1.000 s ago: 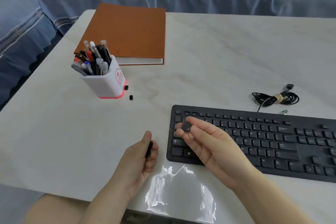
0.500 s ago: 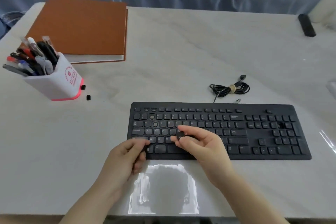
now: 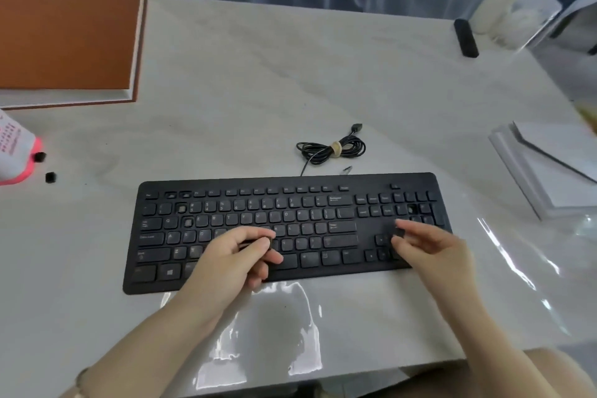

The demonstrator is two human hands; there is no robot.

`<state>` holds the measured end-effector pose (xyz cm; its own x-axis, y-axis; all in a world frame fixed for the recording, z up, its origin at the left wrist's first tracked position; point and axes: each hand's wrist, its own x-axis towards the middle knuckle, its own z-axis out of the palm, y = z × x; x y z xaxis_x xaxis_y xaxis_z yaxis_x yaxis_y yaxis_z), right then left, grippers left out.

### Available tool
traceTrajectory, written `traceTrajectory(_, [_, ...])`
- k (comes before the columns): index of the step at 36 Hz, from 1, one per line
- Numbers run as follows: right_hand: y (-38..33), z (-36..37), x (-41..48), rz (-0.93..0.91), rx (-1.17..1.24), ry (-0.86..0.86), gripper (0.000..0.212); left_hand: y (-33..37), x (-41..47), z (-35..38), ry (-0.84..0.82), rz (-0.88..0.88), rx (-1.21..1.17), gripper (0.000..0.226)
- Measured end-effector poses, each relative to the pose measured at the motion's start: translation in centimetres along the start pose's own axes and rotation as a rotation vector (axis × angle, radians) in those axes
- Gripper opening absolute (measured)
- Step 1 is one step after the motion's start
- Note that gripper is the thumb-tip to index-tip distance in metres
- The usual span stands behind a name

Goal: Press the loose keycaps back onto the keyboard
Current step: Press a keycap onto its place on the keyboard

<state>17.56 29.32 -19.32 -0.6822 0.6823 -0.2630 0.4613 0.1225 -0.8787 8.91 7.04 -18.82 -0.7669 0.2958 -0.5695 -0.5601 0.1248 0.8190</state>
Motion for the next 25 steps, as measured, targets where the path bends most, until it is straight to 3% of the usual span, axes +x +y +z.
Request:
traceTrajectory(13, [0.6,-3.8,4.9,-0.045,-0.118,0.04,0.025,-0.3,0.2,1.7,0.043,-0.049,0.025,0.02])
traceTrajectory(25, [0.6,-3.9,7.4,-0.257,-0.525,-0.007,0.017,-0.2,0.0,1.6,0.086,-0.06,0.044,0.023])
